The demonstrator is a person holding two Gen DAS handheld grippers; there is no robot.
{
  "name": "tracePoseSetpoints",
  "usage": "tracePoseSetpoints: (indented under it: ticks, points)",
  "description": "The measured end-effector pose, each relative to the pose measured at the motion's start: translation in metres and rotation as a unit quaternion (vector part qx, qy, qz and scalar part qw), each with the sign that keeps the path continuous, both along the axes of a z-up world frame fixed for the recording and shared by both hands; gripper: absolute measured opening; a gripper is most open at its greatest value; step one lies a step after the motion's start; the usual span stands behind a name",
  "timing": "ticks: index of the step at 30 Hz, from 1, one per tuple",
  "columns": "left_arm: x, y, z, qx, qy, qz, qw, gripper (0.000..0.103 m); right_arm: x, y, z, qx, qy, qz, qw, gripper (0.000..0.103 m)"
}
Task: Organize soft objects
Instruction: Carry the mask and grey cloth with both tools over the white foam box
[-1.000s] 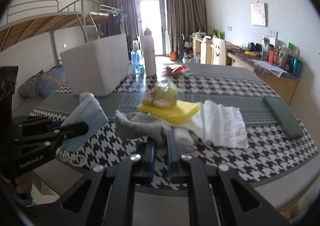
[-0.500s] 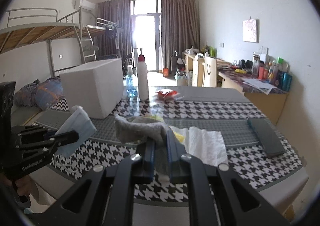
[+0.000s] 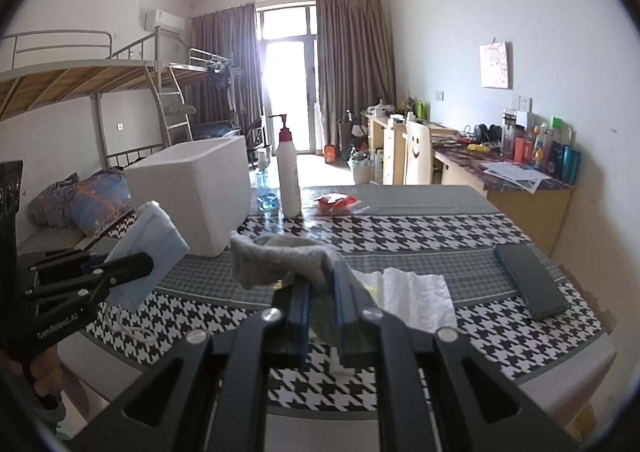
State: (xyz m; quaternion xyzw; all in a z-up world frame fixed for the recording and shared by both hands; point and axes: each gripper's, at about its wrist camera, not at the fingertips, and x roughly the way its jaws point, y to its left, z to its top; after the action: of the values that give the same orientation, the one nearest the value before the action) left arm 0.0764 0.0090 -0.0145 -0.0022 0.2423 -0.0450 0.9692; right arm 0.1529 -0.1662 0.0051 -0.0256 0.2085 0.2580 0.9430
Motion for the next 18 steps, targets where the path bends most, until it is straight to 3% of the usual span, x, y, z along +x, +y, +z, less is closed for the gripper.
tracePoseSetpoints:
  ticks: [18]
  points:
    - [0.013,0.022,0.035,0.010,-0.036,0.020,0.9991,0.010,0.014,0.029,0.023,0.004,-0.011,0.011,1.000,0.013]
